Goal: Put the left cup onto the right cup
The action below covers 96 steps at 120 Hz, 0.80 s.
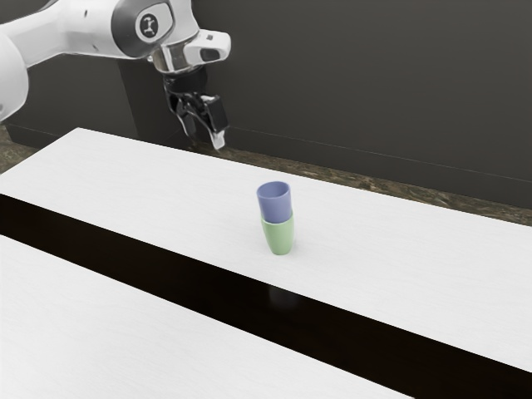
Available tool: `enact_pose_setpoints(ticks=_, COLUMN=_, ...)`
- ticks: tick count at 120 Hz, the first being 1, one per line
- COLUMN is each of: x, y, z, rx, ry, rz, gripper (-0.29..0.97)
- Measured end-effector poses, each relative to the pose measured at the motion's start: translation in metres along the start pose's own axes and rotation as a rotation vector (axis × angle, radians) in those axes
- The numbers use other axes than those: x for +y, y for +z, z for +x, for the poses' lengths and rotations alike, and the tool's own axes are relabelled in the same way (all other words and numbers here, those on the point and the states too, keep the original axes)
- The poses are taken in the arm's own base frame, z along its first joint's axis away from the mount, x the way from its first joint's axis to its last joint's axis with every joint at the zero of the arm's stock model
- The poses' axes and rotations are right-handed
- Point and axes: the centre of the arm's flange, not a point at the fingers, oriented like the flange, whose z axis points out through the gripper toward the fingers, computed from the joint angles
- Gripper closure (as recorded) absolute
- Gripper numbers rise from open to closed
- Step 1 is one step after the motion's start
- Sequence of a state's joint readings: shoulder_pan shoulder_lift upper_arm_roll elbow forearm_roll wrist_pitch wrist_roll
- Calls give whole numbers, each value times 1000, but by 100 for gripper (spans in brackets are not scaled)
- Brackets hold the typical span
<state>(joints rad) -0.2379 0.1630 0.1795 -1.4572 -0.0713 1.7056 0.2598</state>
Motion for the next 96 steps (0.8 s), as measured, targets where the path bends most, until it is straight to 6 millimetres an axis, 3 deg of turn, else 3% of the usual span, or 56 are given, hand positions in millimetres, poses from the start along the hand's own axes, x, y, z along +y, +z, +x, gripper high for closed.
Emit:
enact_pose_setpoints(ticks=41, x=2, y=-18, z=-19, rx=-1, ry=-10, rz=-6, gripper=0)
enact_pose_setpoints(ticks=96, x=0, y=-18, z=-20, rx=-4, ry=-19, rz=-7, gripper=0)
